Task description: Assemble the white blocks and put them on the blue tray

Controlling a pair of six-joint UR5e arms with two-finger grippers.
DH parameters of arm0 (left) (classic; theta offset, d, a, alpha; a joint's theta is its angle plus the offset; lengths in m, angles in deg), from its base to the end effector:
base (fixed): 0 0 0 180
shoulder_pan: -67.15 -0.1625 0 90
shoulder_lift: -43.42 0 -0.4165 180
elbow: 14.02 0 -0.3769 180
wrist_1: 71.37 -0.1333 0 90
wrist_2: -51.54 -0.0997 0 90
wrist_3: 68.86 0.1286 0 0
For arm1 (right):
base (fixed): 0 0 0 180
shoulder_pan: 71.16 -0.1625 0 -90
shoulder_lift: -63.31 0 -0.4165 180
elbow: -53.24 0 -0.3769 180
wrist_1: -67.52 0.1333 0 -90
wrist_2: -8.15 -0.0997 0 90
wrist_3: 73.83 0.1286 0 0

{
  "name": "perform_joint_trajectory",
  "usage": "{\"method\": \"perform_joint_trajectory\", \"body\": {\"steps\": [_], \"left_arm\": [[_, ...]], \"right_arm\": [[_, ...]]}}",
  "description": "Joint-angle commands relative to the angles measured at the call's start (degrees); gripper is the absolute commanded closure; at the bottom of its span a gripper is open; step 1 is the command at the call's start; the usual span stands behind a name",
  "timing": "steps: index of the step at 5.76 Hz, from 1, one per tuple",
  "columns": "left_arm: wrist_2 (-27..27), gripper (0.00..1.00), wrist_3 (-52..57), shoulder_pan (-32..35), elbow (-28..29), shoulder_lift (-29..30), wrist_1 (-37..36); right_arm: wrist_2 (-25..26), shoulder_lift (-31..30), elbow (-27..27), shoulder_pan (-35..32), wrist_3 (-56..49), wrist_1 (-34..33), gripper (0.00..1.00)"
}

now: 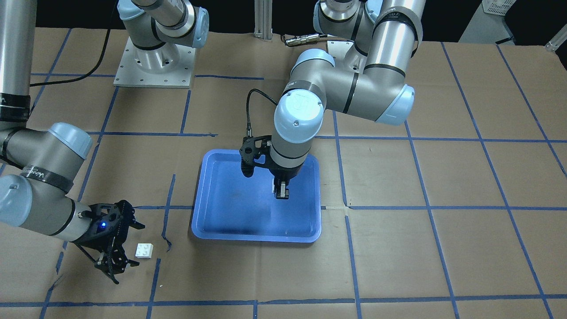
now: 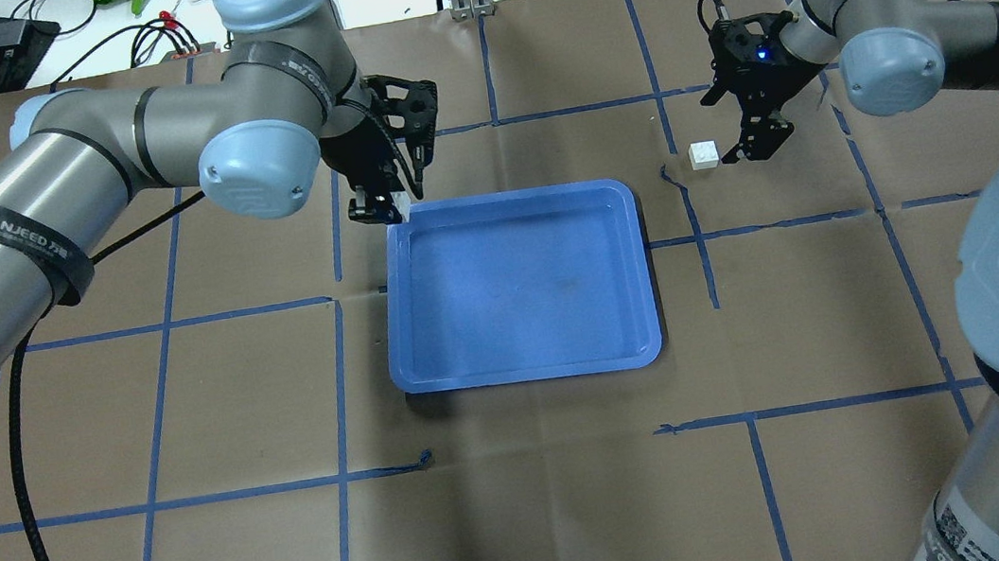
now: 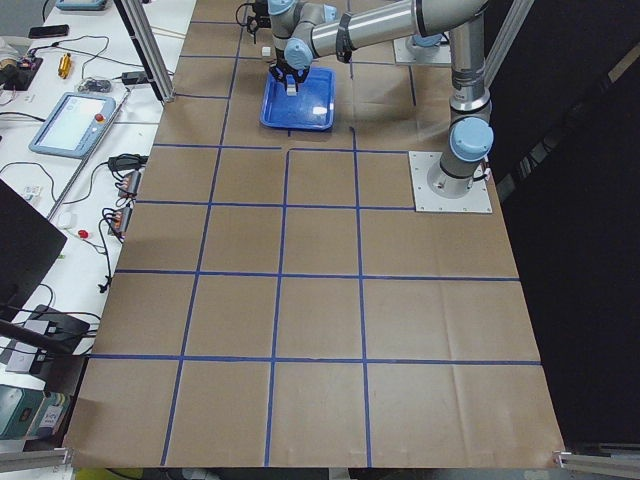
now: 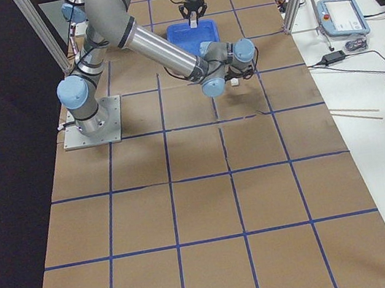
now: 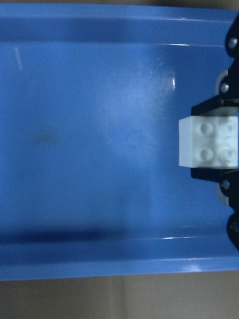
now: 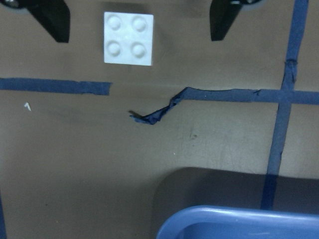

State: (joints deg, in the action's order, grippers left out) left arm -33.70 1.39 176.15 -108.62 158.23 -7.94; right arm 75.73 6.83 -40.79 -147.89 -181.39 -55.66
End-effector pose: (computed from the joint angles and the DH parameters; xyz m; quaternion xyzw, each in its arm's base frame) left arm -0.3303 -0.5170 0.2225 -0.7009 -0.7116 -0.0044 0.0481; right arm 0.0354 -0.6445 0.1539 -0.7135 0.6721 -0.1505 0.1284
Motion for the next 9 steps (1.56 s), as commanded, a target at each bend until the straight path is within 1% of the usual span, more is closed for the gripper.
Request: {"method": "perform_joint_trajectory", "body": {"steps": [1, 2, 3, 4, 5, 6, 7, 8, 9], "left_arm": [[0.17, 0.96, -4.85, 3.23, -1.28, 4.17, -2.95], [0.26, 0.94, -4.86, 3.33, -1.98, 4.45, -6.62], [-0.18, 0.91, -4.68, 3.42, -2.34, 4.54, -6.40], [-1.05, 0.90, -4.59, 3.42, -3.47, 4.20, -6.65], [-1.06, 0.83, -4.51, 3.42, -3.83, 4.11, -6.83], [-1.06, 0.68, -4.85, 3.42, -3.75, 4.71, -7.01], [-0.97, 0.15, -4.94, 3.42, -3.75, 4.98, -7.01], [-0.88, 0.01, -4.42, 3.42, -3.22, 4.72, -7.01], [-0.97, 0.01, -4.33, 3.33, -2.26, 3.24, -6.31]], "right_arm": [[-0.08, 0.23, -0.89, 0.00, 0.15, -0.13, 0.00], [0.01, 0.84, -0.71, 0.00, 0.42, -0.14, 0.01], [0.01, 0.93, -0.45, 0.00, 0.42, -0.14, 0.09], [0.10, 1.02, -0.36, 0.00, 0.42, -0.22, 0.25], [0.27, 1.02, -0.36, 0.00, 0.42, -1.09, 0.43], [0.53, 1.02, -0.27, 0.00, 0.42, -1.36, 0.57], [0.62, 1.02, 0.07, 0.00, 0.42, -1.45, 0.69], [0.71, 0.93, 1.21, 0.00, 0.51, -1.37, 0.76], [0.45, 0.58, 2.70, 0.00, 1.03, -1.19, 0.77]]}}
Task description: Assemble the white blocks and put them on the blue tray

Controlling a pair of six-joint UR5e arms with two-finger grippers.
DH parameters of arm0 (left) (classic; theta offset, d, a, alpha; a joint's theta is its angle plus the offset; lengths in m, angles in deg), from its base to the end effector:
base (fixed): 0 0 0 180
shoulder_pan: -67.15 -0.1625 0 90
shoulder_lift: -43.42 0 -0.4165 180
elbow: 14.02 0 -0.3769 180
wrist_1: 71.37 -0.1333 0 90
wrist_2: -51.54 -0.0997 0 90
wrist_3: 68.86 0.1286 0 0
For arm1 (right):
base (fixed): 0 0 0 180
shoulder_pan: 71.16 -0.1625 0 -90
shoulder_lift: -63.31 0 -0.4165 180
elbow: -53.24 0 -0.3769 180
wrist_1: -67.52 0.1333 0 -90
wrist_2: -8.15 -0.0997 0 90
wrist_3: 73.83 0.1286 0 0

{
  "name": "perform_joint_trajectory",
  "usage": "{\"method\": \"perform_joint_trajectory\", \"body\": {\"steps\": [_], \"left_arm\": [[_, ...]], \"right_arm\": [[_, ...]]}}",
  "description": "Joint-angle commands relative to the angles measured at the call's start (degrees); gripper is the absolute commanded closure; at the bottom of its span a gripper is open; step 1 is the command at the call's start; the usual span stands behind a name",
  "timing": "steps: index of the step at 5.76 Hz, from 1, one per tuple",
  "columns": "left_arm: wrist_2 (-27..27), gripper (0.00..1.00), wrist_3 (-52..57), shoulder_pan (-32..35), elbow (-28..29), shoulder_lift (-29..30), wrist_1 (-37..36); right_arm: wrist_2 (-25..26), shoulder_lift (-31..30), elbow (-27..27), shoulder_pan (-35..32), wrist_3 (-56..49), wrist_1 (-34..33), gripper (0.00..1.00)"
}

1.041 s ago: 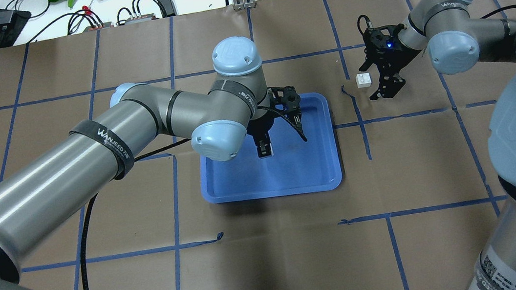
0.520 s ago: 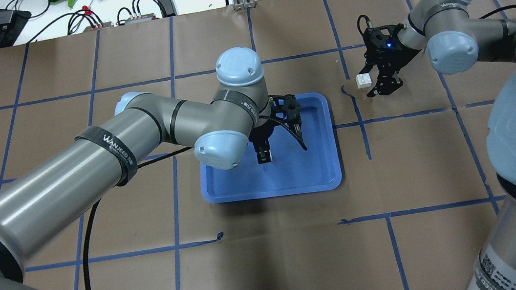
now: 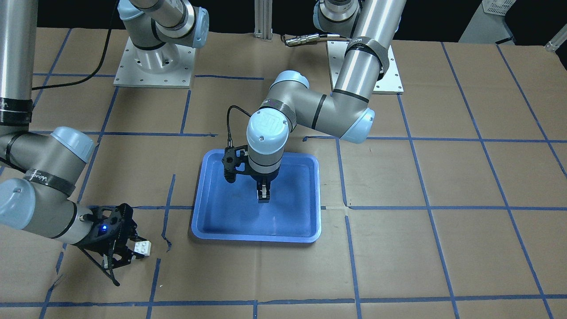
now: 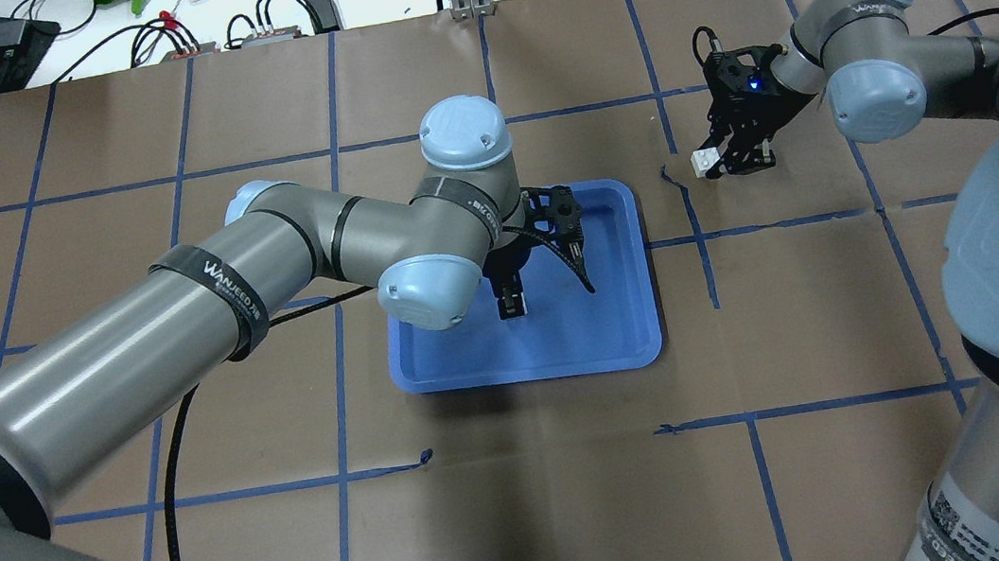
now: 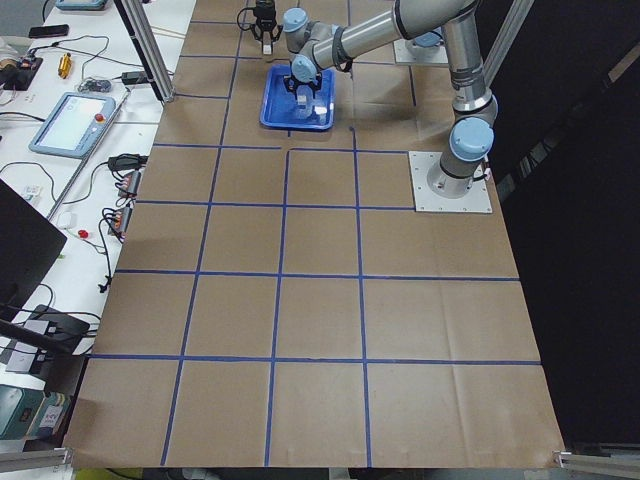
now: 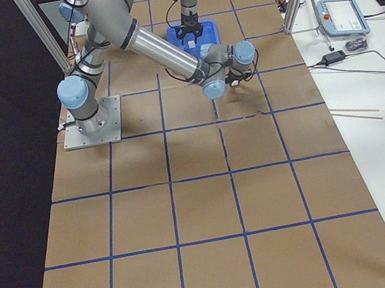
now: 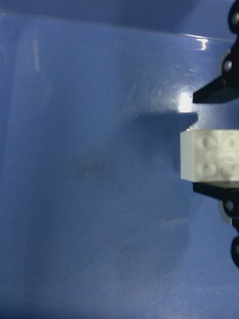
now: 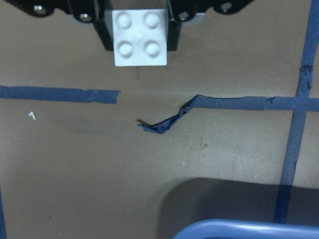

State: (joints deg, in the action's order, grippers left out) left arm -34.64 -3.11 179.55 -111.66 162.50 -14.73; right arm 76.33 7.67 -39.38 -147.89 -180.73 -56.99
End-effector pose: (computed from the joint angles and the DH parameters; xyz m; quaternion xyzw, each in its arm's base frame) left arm -0.3585 -0.4975 0.1672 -0.6942 -0.7184 -0.0149 0.0418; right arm 0.0315 -0.6553 0.1560 -0.7130 0.6748 -0.1535 0.1127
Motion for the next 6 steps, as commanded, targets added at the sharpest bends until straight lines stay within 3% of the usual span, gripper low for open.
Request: {"method": "perform_joint_trajectory", "body": {"steps": [1, 4, 6], "left_arm": [[-0.12, 0.01, 0.17, -0.68, 1.04, -4.27, 2.40], [-0.20, 0.01, -3.49, -8.93, 6.72, -20.77, 25.26], [-0.39, 0.01, -10.14, -13.85, 7.63, -26.85, 32.37]], "right_arm": [[0.02, -1.22, 2.96, 0.00, 0.64, 0.83, 0.77], [-0.24, -10.34, 1.49, -0.87, 0.56, 7.67, 0.78], [-1.55, -13.95, -4.12, -4.37, 3.52, 6.91, 0.78]]}}
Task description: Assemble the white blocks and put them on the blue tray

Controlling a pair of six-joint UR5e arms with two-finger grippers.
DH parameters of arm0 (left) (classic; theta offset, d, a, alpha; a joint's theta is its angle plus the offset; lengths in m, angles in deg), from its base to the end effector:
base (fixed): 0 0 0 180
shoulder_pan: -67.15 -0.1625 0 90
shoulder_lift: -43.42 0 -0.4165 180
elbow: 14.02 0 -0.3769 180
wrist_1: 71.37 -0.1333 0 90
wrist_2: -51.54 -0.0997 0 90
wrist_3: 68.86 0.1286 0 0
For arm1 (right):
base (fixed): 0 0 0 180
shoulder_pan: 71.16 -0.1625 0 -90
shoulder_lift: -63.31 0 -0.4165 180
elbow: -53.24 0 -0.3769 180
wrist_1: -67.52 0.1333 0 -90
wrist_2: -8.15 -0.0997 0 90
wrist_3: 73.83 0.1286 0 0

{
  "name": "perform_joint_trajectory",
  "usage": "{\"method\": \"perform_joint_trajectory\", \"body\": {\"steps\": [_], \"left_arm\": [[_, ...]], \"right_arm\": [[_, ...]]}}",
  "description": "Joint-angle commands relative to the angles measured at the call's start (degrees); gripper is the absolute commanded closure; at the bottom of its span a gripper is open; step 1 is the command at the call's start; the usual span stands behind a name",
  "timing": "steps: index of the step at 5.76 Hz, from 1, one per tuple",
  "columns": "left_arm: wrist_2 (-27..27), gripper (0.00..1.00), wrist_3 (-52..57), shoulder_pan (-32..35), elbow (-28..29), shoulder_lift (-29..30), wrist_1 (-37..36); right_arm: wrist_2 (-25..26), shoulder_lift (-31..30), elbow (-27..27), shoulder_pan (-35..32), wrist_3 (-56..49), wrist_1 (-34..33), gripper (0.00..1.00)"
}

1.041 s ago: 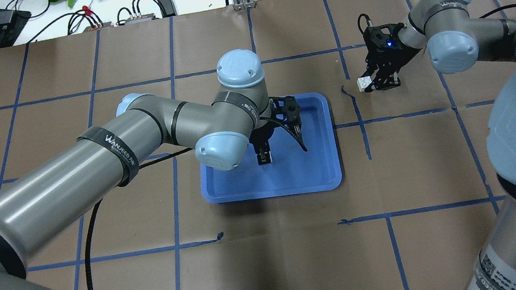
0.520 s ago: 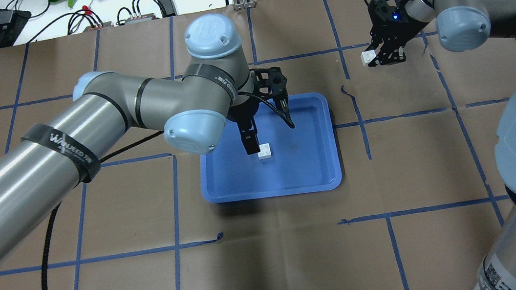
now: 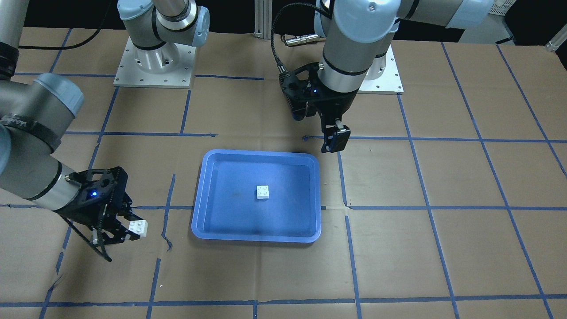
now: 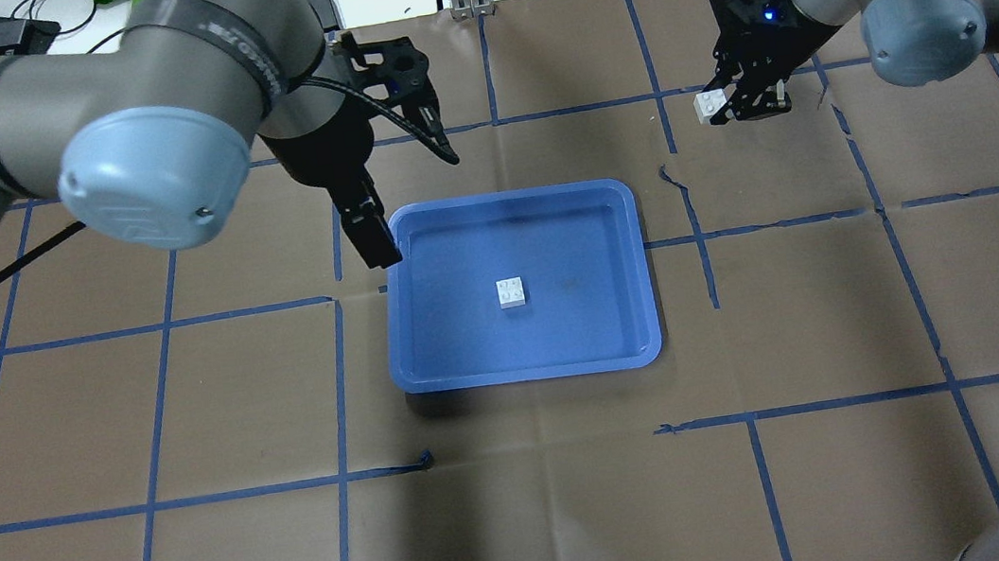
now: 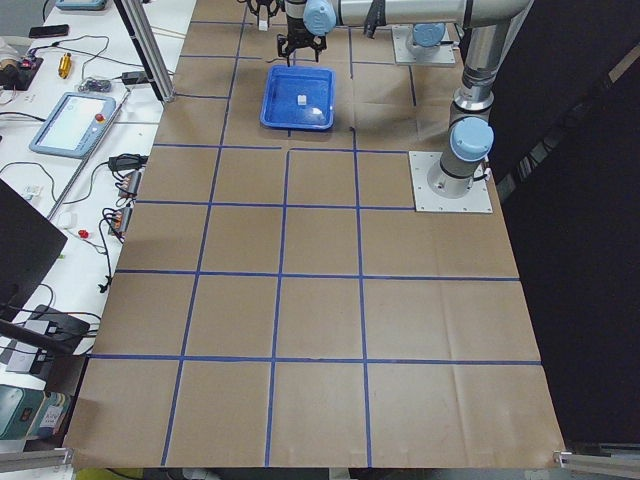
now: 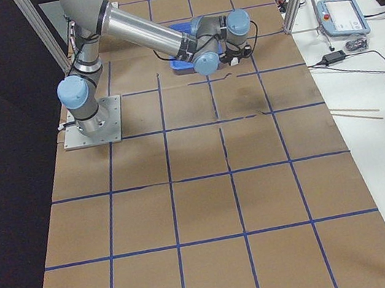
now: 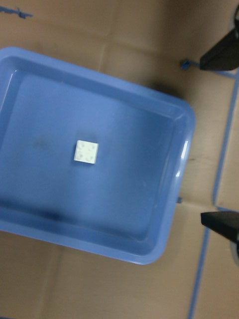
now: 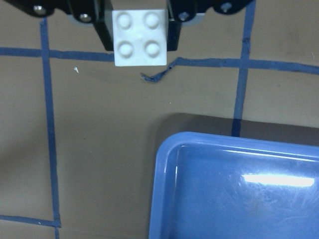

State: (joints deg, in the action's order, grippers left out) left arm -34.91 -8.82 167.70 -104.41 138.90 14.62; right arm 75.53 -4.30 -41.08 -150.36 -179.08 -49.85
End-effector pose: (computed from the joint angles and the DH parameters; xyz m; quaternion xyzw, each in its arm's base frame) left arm -0.2323 -0.4757 0.4070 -0.5770 -0.8160 -0.0018 0.0349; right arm 0.0678 -0.6201 0.2606 -0.7205 0.6651 -0.1694 0.0991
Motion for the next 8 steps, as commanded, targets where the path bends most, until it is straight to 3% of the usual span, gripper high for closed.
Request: {"method": "perform_joint_trajectory", "body": {"steps": [1, 3, 4, 6, 8], "left_arm": [[-4.38, 0.01, -10.49, -2.28, -0.48, -5.46, 4.60], [-5.92, 0.01, -34.52, -2.55, 0.03, -6.28, 3.22], [-6.00, 0.01, -38.99, -2.55, -0.48, -6.54, 3.30], [-4.96, 0.01, -54.96, -5.25, 0.82, -6.80, 2.95], [-3.81, 0.01, -60.27, -7.99, 0.40, -7.76, 0.50]], "right_arm": [[-0.67, -2.70, -4.19, -6.18, 6.51, -1.19, 0.78], [-0.58, -2.89, -8.92, -13.48, 19.57, -11.42, 0.78], [-0.41, -2.54, -12.08, -17.18, 25.82, -19.05, 0.78], [-0.41, -2.18, -17.71, -18.18, 25.98, -25.08, 0.78], [-0.49, -0.70, -21.95, -18.18, 26.06, -31.94, 0.78]]}}
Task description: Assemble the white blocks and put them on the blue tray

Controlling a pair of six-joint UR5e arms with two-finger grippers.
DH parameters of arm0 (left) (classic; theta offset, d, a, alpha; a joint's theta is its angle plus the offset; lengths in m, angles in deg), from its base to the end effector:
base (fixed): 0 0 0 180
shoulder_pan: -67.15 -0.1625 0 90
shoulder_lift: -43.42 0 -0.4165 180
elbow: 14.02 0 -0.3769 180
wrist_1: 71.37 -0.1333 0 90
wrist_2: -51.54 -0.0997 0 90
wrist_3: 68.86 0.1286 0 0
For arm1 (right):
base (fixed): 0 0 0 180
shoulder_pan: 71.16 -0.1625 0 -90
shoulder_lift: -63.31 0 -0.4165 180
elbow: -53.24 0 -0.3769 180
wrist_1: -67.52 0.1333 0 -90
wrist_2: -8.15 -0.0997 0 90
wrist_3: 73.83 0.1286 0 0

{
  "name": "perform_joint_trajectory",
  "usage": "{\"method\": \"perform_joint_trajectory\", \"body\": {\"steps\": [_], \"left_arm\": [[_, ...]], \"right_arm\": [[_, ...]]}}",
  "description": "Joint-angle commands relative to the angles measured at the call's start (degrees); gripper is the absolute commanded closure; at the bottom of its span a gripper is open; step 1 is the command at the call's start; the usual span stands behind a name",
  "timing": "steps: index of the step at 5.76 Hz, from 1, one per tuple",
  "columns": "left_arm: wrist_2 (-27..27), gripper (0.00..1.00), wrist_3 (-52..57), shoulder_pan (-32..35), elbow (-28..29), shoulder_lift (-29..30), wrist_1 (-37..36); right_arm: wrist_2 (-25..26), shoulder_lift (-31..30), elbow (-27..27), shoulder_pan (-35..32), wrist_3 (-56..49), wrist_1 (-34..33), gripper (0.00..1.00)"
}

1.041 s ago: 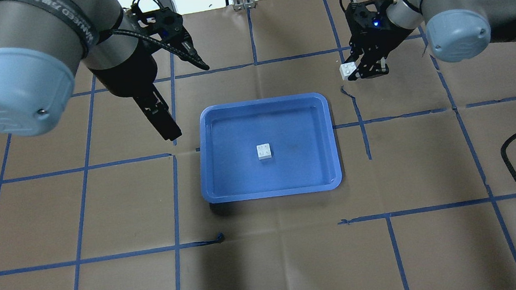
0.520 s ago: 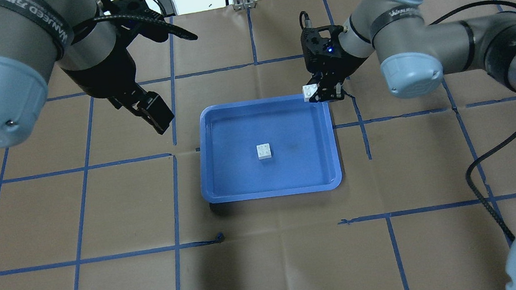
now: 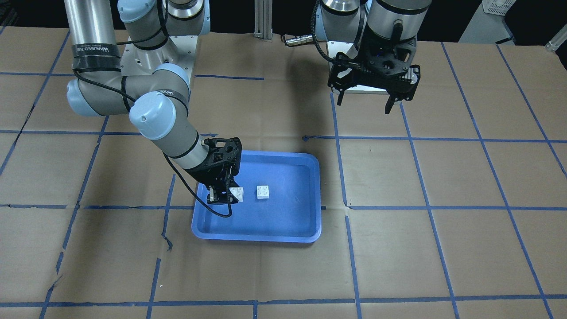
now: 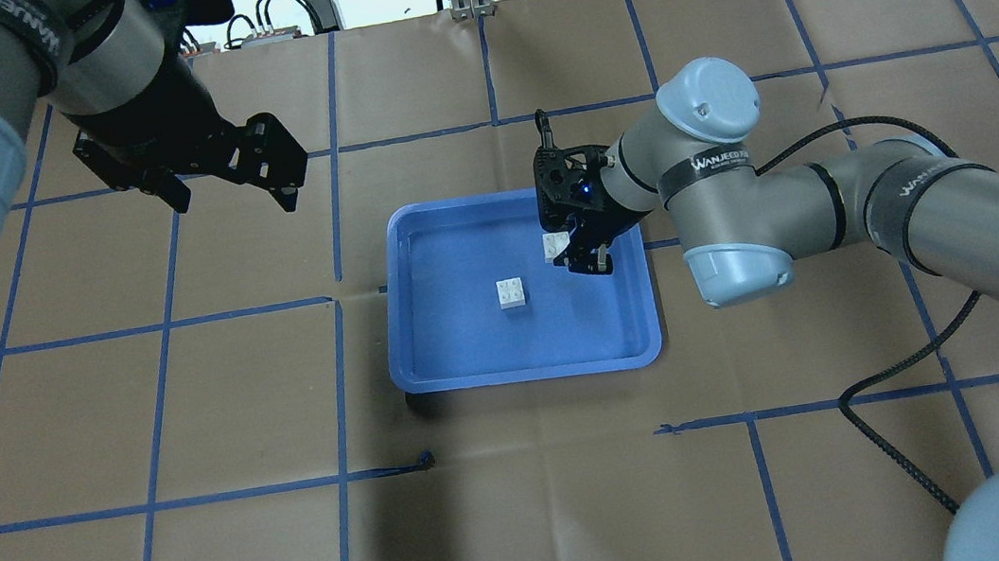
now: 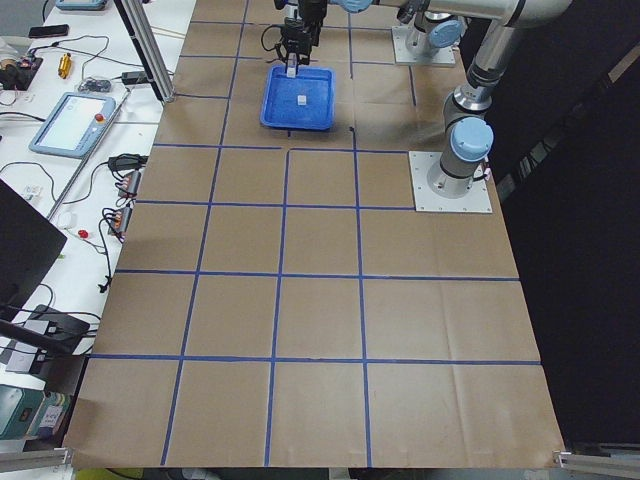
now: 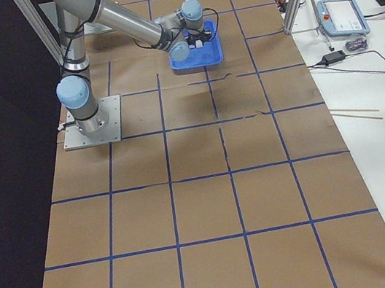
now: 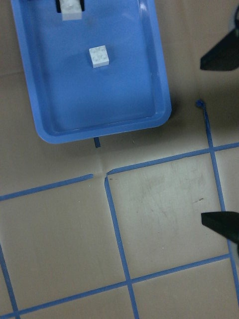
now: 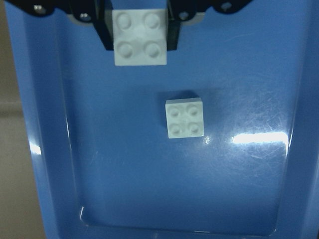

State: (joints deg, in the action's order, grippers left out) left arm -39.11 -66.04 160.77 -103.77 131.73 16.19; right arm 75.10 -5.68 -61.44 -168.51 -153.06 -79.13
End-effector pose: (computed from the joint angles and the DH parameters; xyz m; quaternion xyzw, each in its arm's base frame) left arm -0.1615 -0.4644 0.4710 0.0559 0.9977 -0.0383 0.0054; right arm 0.2503 -0.5051 0.1844 -0.6827 0.6969 -0.1925 0.1061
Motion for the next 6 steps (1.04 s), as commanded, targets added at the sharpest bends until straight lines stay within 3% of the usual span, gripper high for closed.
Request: {"method": "perform_joint_trajectory", "body": {"steps": [1, 6], "left_arm": [[0.21, 0.01, -2.21, -1.68, -1.46, -0.78, -2.73], [0.30, 0.01, -1.33, -3.36, -1.91, -0.52, -2.66]], "right_arm": [[-0.06, 1.92, -1.68, -0.12, 0.13, -3.81, 0.78], [-0.06, 4.04, -1.77, -3.37, 5.04, -6.36, 0.78]]}}
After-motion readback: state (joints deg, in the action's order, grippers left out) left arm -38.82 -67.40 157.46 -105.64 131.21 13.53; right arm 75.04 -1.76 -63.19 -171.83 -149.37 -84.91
